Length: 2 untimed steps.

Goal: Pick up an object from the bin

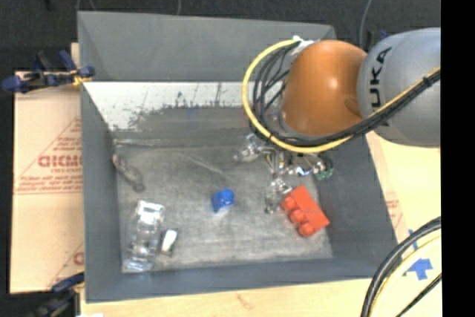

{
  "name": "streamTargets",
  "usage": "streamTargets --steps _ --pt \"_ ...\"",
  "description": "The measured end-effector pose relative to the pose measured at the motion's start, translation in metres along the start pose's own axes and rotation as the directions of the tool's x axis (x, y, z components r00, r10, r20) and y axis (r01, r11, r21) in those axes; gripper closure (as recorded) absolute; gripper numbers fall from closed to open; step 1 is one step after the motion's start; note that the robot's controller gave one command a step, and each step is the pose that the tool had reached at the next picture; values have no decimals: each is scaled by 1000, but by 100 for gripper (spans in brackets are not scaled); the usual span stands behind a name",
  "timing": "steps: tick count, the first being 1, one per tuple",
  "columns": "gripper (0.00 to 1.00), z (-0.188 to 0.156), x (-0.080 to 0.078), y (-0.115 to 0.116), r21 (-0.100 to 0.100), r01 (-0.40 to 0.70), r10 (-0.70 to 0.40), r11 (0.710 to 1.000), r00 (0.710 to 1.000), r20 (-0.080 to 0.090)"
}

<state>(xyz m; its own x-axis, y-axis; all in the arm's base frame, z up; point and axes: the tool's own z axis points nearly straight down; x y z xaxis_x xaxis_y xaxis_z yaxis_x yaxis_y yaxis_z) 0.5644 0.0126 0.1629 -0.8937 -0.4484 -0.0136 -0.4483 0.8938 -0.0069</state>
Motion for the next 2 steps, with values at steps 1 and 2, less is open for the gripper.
streamTargets --steps 1,2 --pt "0 84 -21 37 -8 165 -165 986 986 -9" --pt "100 81 -23 36 -5 164 -164 986 986 -4"
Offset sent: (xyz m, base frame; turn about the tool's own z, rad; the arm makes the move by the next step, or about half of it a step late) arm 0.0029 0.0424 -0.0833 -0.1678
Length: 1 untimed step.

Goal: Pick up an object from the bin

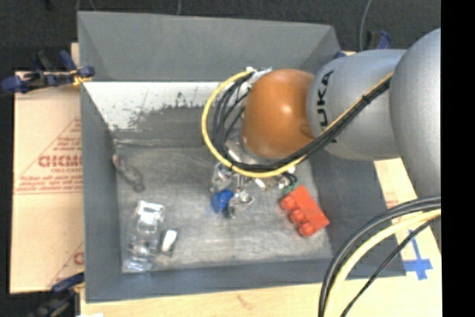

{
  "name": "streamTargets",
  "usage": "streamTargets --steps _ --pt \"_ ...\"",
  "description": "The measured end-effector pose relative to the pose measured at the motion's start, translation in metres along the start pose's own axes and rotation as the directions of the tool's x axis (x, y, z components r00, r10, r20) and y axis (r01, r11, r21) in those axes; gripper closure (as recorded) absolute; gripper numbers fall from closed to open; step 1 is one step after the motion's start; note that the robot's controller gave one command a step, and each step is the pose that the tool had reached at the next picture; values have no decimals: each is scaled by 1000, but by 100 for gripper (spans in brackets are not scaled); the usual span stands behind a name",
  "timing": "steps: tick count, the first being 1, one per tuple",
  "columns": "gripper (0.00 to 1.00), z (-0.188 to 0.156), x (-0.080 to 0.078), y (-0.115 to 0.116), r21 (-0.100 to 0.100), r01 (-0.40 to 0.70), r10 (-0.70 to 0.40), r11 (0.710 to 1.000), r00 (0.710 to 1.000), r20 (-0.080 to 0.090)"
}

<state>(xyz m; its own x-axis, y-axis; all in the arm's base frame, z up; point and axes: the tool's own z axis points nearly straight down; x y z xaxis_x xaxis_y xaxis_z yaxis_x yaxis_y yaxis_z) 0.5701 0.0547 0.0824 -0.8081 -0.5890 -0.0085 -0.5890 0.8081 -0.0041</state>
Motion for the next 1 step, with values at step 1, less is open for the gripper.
streamTargets --steps 1 --pt "100 -147 10 -6 3 -58 58 998 998 1"
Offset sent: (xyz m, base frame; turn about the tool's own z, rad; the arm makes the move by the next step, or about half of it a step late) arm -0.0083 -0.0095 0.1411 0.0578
